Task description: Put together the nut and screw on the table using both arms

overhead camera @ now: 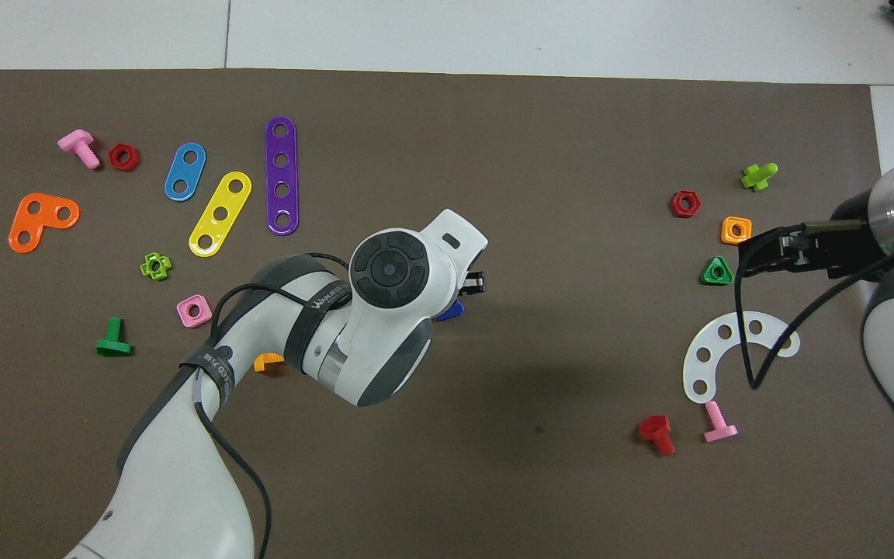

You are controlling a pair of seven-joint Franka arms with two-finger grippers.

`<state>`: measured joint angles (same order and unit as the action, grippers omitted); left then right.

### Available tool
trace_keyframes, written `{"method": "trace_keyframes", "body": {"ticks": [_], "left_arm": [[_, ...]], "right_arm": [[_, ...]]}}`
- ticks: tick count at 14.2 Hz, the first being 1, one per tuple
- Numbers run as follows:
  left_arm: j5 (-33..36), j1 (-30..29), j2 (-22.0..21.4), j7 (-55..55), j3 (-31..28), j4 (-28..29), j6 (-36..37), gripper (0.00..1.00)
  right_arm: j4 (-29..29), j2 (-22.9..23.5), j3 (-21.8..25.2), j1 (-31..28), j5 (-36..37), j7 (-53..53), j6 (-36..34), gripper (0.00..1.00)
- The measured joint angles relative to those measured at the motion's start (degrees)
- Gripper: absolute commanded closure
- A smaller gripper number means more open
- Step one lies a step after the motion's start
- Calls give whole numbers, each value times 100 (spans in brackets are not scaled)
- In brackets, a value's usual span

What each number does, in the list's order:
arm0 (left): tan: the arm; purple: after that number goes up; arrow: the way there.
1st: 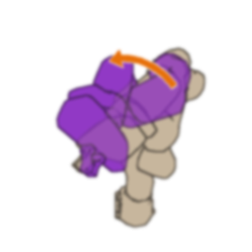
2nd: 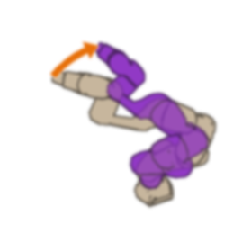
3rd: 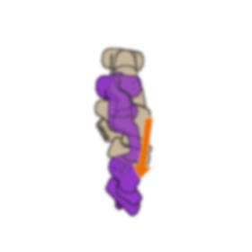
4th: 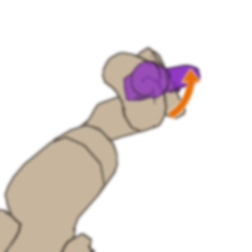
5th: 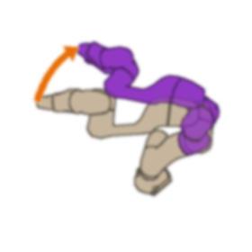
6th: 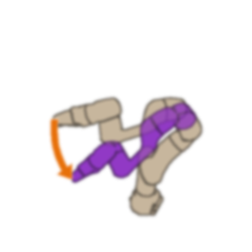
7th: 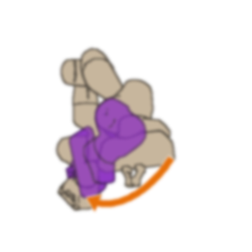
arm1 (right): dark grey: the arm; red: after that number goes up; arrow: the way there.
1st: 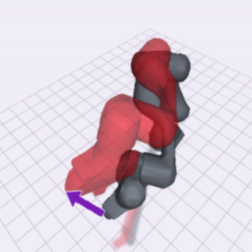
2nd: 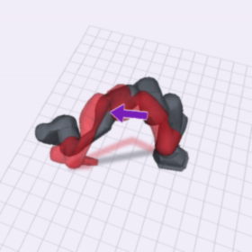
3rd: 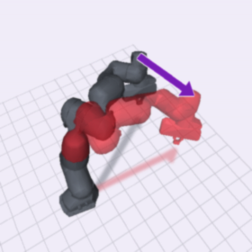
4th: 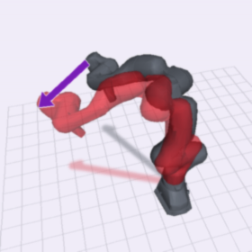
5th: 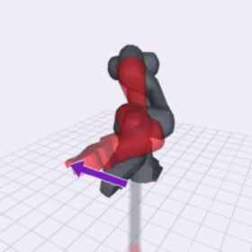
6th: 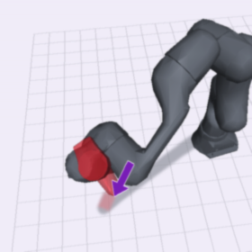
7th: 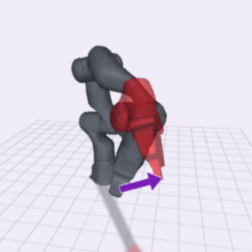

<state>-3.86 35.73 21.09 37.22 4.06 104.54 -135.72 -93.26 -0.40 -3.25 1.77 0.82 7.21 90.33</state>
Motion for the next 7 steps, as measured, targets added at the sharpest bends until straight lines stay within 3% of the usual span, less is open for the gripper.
{"method": "trace_keyframes", "body": {"ticks": [7], "left_arm": [[9, 0, -18, -528, 1, 28, -8, 100]], "right_arm": [[0, 0, 0, 0, 0, 0, 0, 0]]}}
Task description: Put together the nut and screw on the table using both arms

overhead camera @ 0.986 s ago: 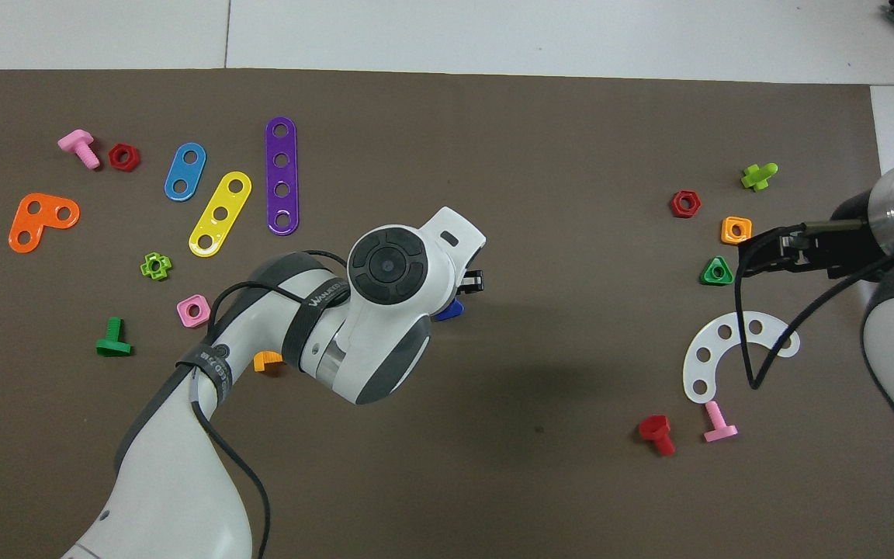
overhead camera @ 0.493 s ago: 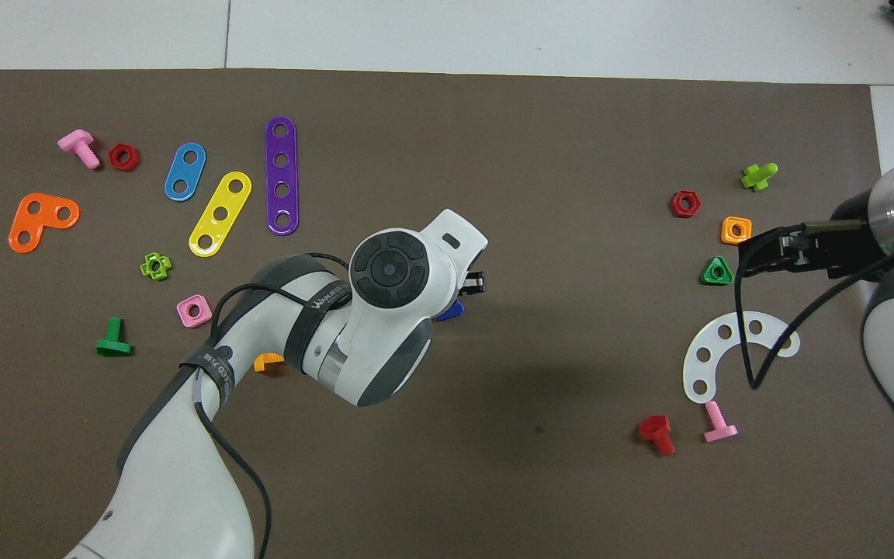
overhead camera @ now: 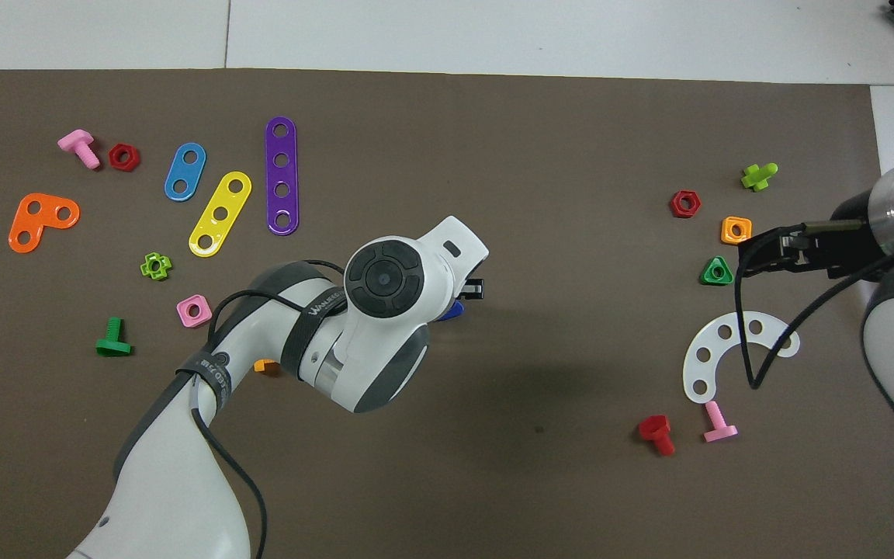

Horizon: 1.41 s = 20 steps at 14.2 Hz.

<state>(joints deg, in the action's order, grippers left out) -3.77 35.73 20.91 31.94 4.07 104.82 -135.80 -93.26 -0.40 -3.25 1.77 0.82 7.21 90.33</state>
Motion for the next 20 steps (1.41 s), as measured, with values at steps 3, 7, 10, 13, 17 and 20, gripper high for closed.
{"method": "trace_keyframes", "body": {"ticks": [3, 7, 10, 13, 17, 20], "left_arm": [[92, -1, -27, -168, -8, 0, 151, 100], [92, -2, -31, -238, -8, -13, 198, 100], [33, -23, 0, -236, -26, -184, 586, 100], [-141, -54, 32, -232, -47, -430, 811, 100], [-212, -55, 42, -85, -38, -491, 773, 100], [-213, -14, 117, 59, -26, -427, 480, 100]], "right_arm": [[0, 0, 0, 0, 0, 0, 0, 0], [0, 0, 0, 0, 0, 0, 0, 0], [0, 0, 0, 0, 0, 0, 0, 0], [0, 0, 0, 0, 0, 0, 0, 0], [0, 0, 0, 0, 0, 0, 0, 0], [0, 0, 0, 0, 0, 0, 0, 0]]}}
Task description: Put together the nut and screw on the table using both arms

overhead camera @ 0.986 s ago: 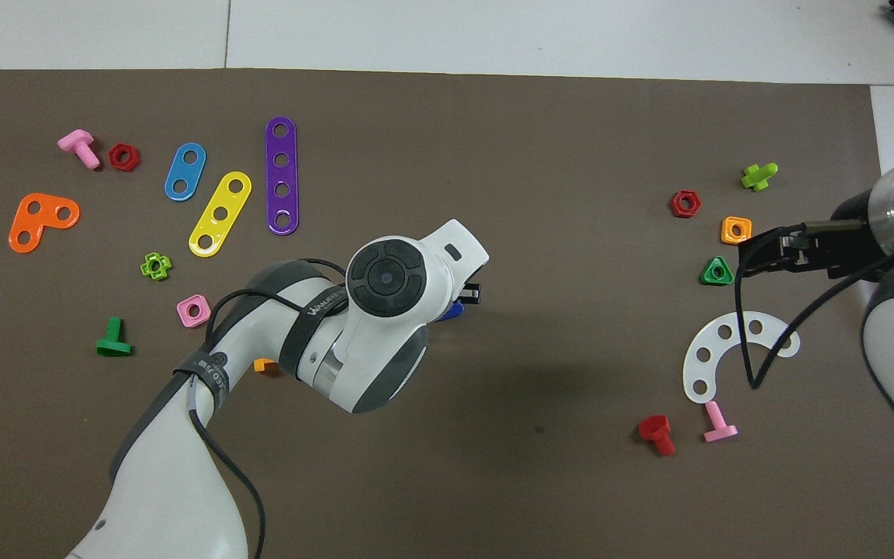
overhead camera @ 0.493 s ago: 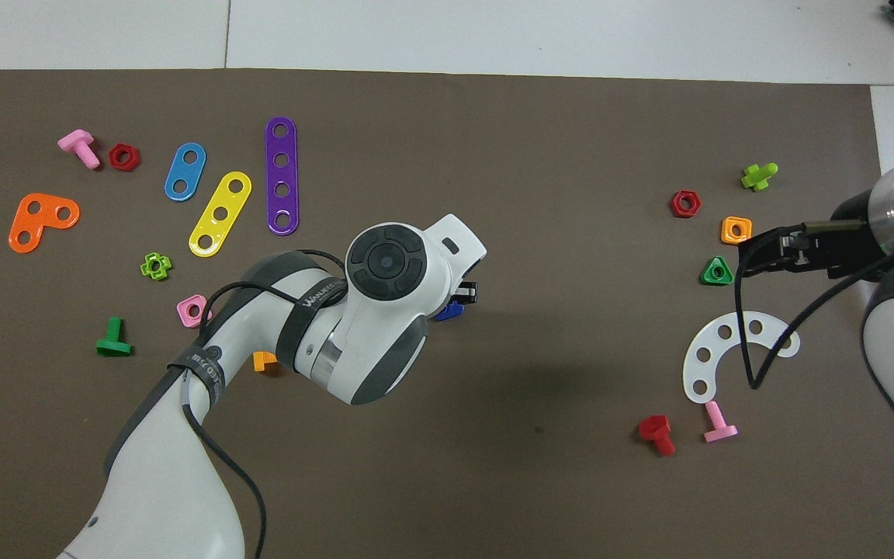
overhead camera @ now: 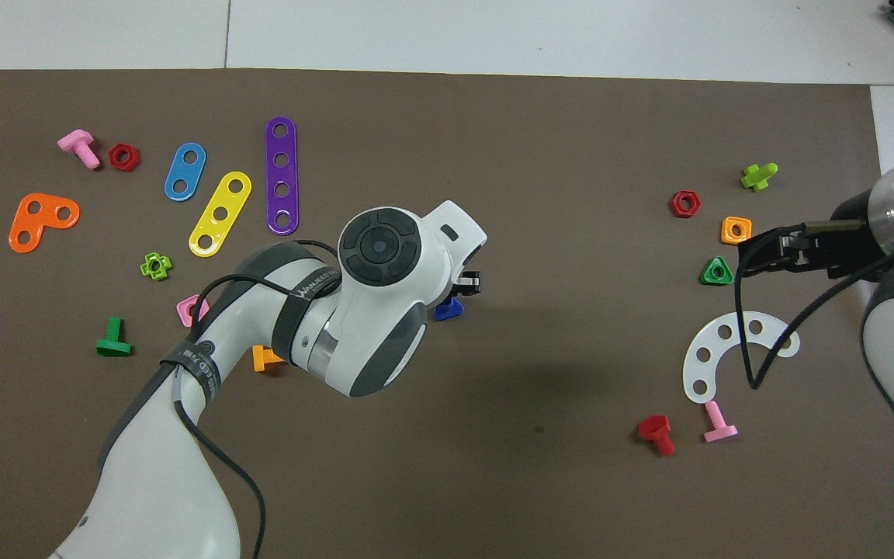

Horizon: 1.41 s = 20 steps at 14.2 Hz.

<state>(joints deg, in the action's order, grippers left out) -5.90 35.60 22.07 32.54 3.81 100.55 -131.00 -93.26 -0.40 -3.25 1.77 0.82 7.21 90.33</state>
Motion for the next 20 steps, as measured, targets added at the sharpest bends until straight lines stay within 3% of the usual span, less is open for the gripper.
{"method": "trace_keyframes", "body": {"ticks": [3, 15, 20], "left_arm": [[-3, 10, 64, 60, 19, 134, -314, 100], [251, 23, -110, 44, 37, 322, -140, 100], [263, 32, -216, 35, 45, 552, -463, 100]], "right_arm": [[0, 0, 0, 0, 0, 0, 0, 0], [0, 0, 0, 0, 0, 0, 0, 0], [0, 0, 0, 0, 0, 0, 0, 0]]}}
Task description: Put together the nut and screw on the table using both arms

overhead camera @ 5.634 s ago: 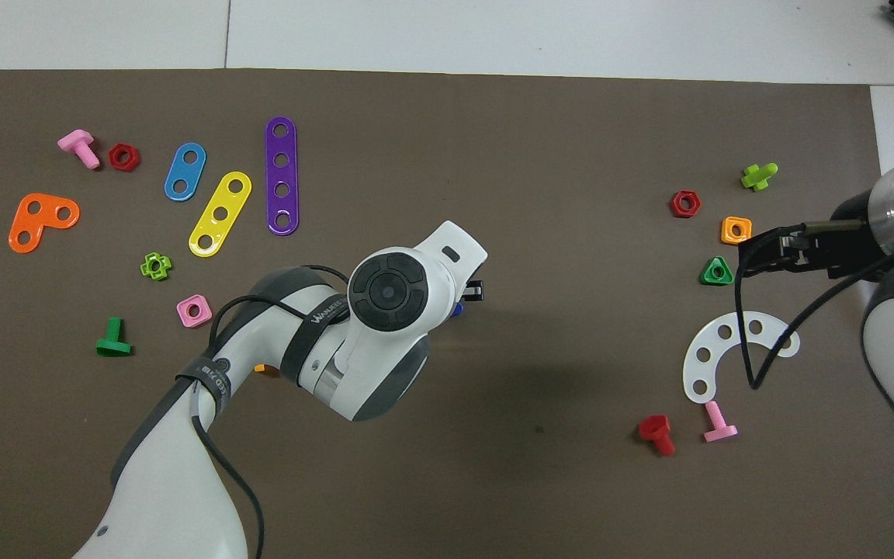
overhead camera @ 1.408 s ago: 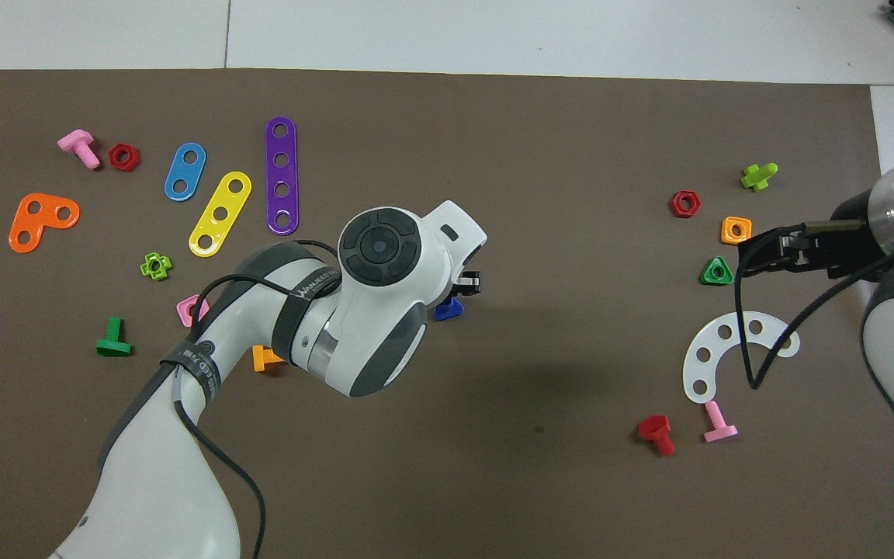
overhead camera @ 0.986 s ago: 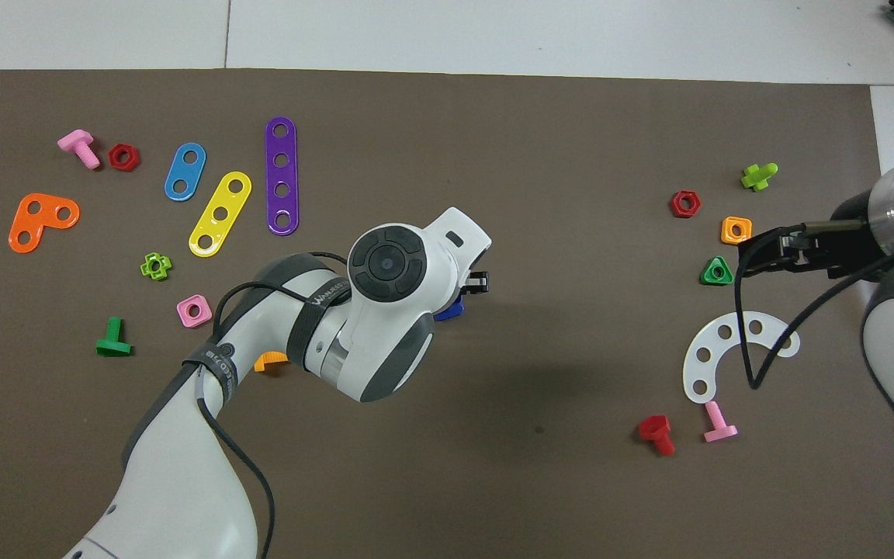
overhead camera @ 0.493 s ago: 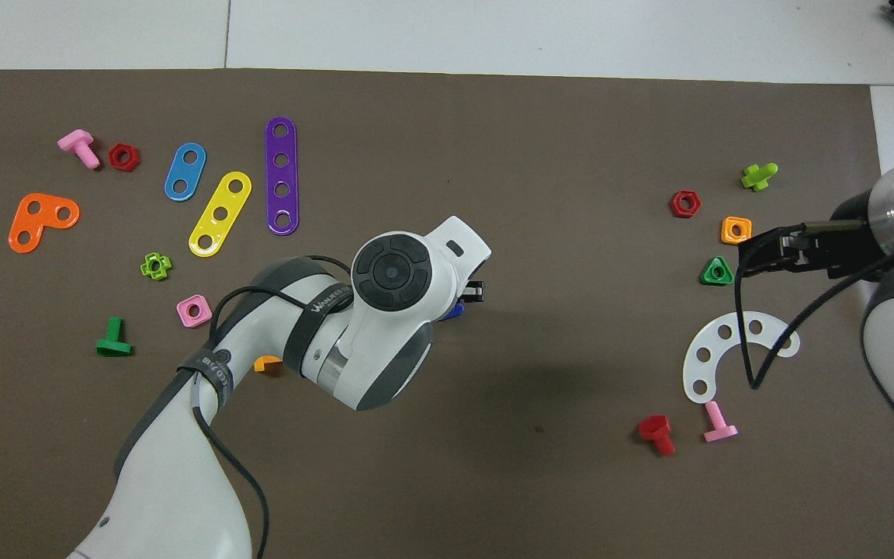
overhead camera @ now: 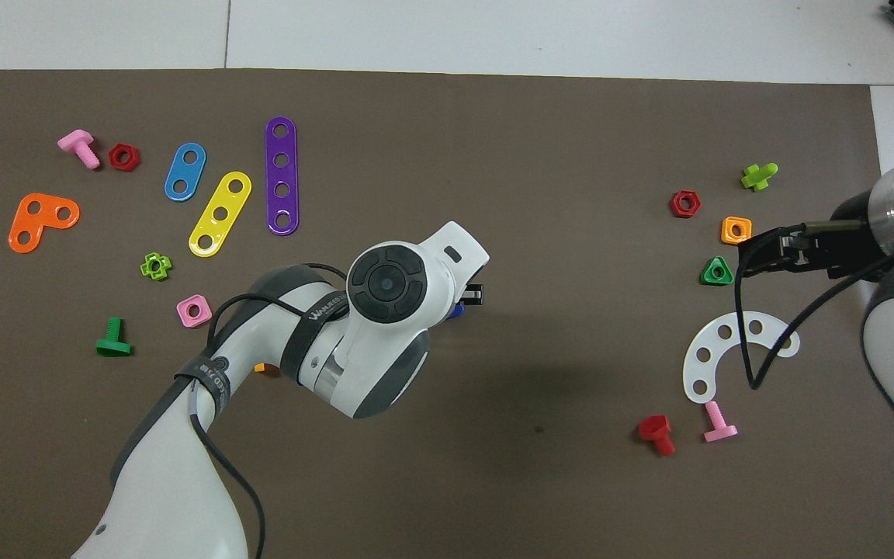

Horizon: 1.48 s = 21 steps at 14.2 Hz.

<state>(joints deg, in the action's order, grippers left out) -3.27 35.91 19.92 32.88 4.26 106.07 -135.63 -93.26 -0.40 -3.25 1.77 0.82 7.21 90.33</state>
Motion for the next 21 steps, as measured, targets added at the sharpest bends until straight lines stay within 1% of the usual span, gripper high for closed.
{"method": "trace_keyframes", "body": {"ticks": [4, 6, 10, 17, 18, 19, 20, 21], "left_arm": [[-23, 0, -14, 7, 0, 31, -51, 100], [-201, 0, -7, 20, -9, 33, -63, 100], [-447, 8, 164, 44, 22, 41, -166, 100], [-459, 103, 186, 44, 20, 174, -171, 100], [-459, 131, 186, 44, 19, 185, -171, 67], [-459, 140, 185, 44, 21, 186, -171, 11], [-459, 140, 185, 43, 16, 186, -171, 0], [-459, 140, 185, 42, 10, 186, -171, 0]], "right_arm": [[0, 0, 0, 0, 0, 0, 0, 0], [0, 0, 0, 0, 0, 0, 0, 0], [0, 0, 0, 0, 0, 0, 0, 0], [0, 0, 0, 0, 0, 0, 0, 0], [0, 0, 0, 0, 0, 0, 0, 0], [0, 0, 0, 0, 0, 0, 0, 0], [0, 0, 0, 0, 0, 0, 0, 0], [0, 0, 0, 0, 0, 0, 0, 0]]}}
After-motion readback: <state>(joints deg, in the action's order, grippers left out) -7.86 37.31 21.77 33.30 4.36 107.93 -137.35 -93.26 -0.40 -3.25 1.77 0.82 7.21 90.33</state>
